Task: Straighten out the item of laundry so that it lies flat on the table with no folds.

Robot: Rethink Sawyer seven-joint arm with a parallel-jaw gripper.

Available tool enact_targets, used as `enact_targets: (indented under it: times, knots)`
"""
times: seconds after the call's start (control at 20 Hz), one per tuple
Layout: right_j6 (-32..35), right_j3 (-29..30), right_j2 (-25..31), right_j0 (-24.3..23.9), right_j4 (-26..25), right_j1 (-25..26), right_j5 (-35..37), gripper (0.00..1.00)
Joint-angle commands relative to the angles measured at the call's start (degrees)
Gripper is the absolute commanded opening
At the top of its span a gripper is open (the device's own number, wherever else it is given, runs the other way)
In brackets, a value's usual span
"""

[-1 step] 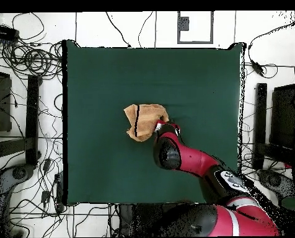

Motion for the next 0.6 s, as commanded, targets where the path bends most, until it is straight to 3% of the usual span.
enact_targets:
  times: [0.05,0.6]
  knots:
    - [5.40,-10.07,5.44,0.34,1.91,10.60,8.69,0.00]
    - [6.73,-9.56,4.12,1.72,3.45,9.88,7.81,0.00]
